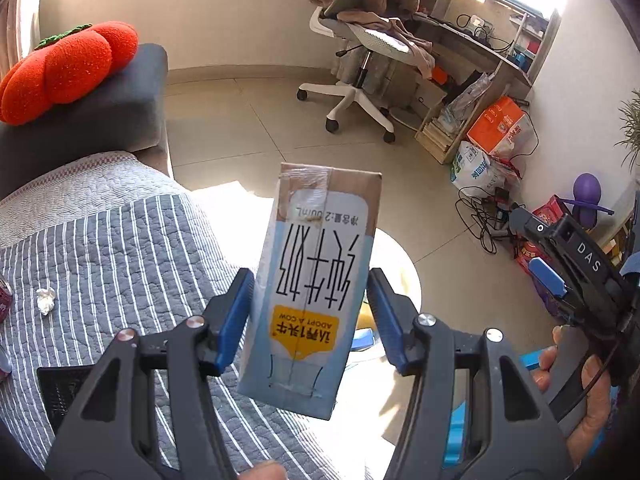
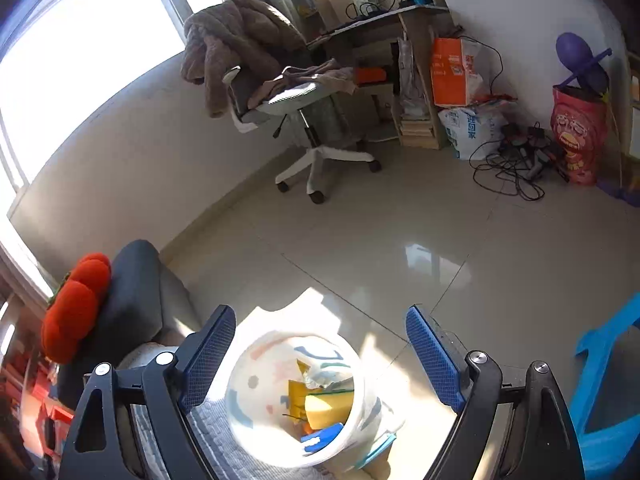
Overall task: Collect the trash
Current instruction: 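Carry the orange peel and milk carton to the white bucket and release both, then move both grippers back over the quilt toward the white tissue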
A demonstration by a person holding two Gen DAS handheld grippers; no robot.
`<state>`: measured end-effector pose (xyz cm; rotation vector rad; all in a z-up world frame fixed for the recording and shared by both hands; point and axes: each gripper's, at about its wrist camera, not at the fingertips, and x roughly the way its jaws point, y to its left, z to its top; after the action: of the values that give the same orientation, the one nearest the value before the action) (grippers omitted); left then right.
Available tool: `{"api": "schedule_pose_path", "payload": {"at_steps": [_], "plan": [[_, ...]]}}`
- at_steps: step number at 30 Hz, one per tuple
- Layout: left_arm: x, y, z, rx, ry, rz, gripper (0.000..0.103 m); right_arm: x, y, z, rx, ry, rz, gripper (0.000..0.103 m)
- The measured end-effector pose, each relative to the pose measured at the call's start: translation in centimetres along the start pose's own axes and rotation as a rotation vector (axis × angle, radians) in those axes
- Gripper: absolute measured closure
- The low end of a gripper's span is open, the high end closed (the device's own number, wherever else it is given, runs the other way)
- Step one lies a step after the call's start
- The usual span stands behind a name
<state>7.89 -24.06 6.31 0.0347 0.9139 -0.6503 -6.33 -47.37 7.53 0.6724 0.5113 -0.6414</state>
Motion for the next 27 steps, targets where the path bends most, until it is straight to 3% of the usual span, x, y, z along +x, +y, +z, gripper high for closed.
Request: {"api": "schedule_pose_path", "payload": {"at_steps": [9, 17, 22, 27], "plan": [[4.4, -4.1, 0.4, 0.008, 0.090, -0.004, 0.043, -0.4, -5.3, 2.1, 0.138, 0.018, 0.021, 0.015], [6.5, -7.0, 0.4, 0.056, 0.158, 0.015, 0.042, -0.7, -6.6, 2.4, 0.176, 0.024, 0.039, 0.015], [5.5, -7.0, -0.3, 0.086, 0.139, 0.036, 0.030, -0.6, -6.1, 2.3, 0.162, 0.023, 0.038, 0.014], [3.7, -5.9, -0.7, 0.118, 0.093, 0.112, 0.027, -0.2, -4.0, 1.6, 0.077, 0.040, 0.011, 0.011]]}}
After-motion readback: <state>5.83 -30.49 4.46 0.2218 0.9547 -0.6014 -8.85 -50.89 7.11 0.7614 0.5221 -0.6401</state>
